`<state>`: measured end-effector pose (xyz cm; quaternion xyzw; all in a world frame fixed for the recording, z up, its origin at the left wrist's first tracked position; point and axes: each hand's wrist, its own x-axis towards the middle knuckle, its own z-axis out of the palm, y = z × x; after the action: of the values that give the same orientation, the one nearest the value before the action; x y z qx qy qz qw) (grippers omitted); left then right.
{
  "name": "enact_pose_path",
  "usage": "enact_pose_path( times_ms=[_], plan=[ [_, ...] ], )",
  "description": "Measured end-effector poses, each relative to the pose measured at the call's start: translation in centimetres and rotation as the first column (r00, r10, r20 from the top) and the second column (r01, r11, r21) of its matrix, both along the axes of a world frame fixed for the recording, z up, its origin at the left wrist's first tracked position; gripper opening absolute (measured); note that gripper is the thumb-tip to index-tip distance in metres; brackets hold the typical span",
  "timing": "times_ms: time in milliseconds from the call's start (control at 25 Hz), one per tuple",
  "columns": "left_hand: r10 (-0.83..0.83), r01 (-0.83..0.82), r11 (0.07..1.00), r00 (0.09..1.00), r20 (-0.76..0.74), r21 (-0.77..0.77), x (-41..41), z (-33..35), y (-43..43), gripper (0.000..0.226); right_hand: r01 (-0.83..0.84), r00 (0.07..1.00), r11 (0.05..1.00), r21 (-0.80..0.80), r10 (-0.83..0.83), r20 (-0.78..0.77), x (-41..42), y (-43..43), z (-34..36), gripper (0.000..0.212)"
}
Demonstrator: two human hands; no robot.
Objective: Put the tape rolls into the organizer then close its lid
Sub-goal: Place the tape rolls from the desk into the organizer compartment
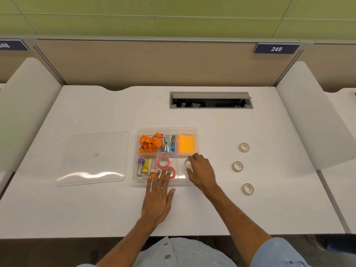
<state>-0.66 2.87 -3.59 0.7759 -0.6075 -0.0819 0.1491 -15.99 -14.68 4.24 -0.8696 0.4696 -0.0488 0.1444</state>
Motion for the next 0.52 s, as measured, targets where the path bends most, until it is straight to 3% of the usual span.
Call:
enact_pose_path(
  times_ms=[160, 520],
  plan=[
    [-0.006, 0.006, 1.0, 1.0, 0.002, -0.011, 0.0, 0.0, -0.1, 0.073, -0.047, 0.982, 0.997, -0.069, 0.033, -0.187, 1.4, -0.5, -1.1, 0.046],
    [-0.016, 0.017, 0.999, 0.999, 0.03, -0.031, 0.1, 0.1, 0.0, 0.072, -0.056, 0.975, 0.993, -0.103, 0.032, -0.22, 2.9, -1.3, -2.6, 0.045]
  ],
)
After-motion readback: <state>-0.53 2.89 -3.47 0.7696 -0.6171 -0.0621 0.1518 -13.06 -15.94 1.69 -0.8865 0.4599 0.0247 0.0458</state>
